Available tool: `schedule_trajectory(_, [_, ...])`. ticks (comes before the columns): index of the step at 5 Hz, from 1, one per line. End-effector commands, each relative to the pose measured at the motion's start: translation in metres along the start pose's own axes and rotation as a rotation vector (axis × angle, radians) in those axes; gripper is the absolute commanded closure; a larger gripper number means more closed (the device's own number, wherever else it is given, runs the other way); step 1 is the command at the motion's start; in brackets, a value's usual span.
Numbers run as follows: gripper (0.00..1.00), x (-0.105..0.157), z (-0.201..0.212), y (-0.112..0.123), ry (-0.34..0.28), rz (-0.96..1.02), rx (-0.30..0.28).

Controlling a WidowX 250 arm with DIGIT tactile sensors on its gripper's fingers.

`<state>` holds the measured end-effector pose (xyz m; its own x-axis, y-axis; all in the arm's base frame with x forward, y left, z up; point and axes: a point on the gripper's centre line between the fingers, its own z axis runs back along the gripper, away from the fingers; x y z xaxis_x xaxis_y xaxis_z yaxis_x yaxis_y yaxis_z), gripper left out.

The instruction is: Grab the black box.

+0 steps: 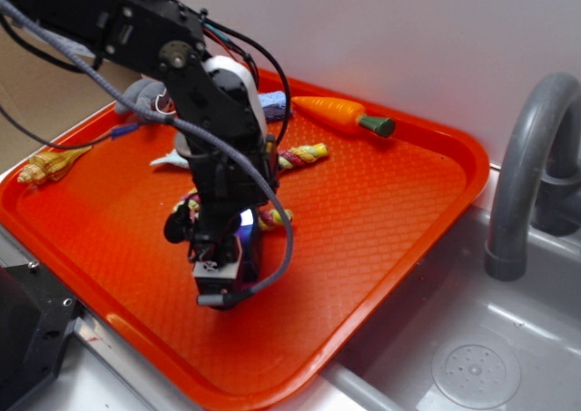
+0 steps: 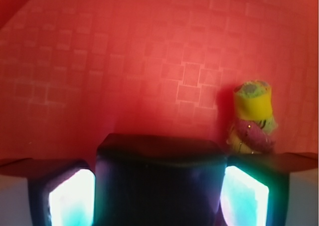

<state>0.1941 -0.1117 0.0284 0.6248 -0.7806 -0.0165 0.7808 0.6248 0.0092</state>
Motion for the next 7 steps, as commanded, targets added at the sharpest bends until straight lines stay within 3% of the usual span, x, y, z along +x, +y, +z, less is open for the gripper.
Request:
schedule_trajectory(1, [1.0,-0.001,-0.014,-0.032,0.016,-0.02,-0.002])
schedule_trajectory(2, [1.0,0.003,-0.007,-0.039,0.023,-0.023,0.01])
schedule_trajectory(3, [1.0,0.007,0.044,-0.036,-0.062,-0.013,-0.019])
schedule_trajectory(4, [1.0,0.027,0.075,0.013,-0.113,0.061,-0.043])
schedule_trajectory(5, [1.0,0.032,0.094,0.049,-0.126,0.186,-0.016])
schedule_trajectory(6, [1.0,0.027,0.093,0.062,-0.128,0.262,-0.012])
schedule_trajectory(7, [1.0,0.018,0.095,0.071,-0.149,0.278,-0.043])
